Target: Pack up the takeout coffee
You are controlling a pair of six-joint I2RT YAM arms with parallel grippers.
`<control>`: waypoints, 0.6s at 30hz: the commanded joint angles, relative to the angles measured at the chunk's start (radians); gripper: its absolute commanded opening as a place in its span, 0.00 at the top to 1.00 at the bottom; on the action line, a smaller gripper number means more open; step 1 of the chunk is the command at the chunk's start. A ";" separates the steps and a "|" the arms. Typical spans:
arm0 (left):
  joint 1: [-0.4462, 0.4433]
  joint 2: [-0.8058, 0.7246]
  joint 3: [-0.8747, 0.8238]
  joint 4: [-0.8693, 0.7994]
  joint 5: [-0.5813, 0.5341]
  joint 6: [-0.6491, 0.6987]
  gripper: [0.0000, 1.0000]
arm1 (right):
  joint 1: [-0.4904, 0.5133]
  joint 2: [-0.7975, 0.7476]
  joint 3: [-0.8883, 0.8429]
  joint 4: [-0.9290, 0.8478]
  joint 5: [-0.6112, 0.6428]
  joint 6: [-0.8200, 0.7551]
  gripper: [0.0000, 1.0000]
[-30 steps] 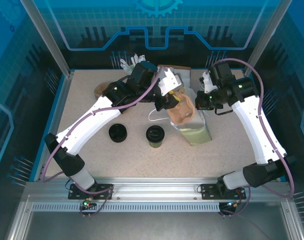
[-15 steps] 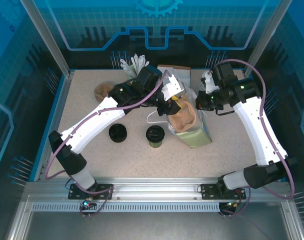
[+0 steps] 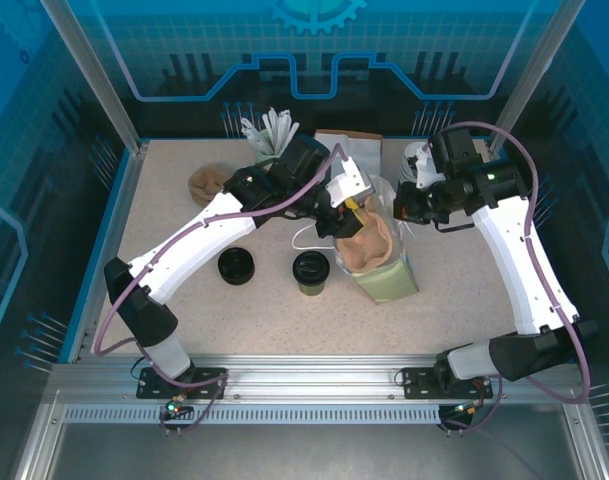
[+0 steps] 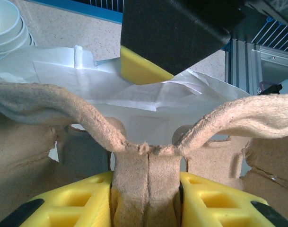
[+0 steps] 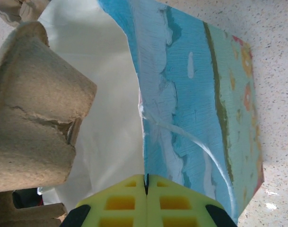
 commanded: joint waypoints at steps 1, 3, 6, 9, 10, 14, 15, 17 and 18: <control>-0.007 0.037 0.015 -0.046 0.041 0.018 0.64 | -0.014 -0.019 -0.020 0.015 -0.062 -0.013 0.99; -0.008 0.058 0.030 -0.063 0.042 0.024 0.64 | -0.016 -0.020 -0.031 0.021 -0.080 -0.025 0.99; -0.007 0.078 0.042 -0.076 0.040 0.031 0.64 | -0.015 -0.022 -0.046 0.026 -0.090 -0.039 0.99; -0.005 0.094 0.045 -0.079 0.038 0.040 0.63 | -0.016 -0.021 -0.058 0.029 -0.102 -0.051 0.99; -0.005 0.099 0.049 -0.081 0.036 0.043 0.63 | -0.015 -0.020 -0.061 0.029 -0.110 -0.060 0.99; 0.000 0.117 0.079 -0.099 0.036 0.047 0.63 | -0.015 -0.017 -0.060 0.023 -0.110 -0.080 0.98; 0.003 0.119 0.084 -0.101 0.036 0.046 0.64 | -0.015 -0.017 -0.059 0.021 -0.111 -0.084 0.97; 0.007 0.123 0.091 -0.097 0.033 0.040 0.63 | -0.015 -0.016 -0.058 0.021 -0.115 -0.088 0.95; 0.012 0.126 0.092 -0.094 0.033 0.037 0.63 | -0.015 -0.015 -0.058 0.021 -0.118 -0.091 0.95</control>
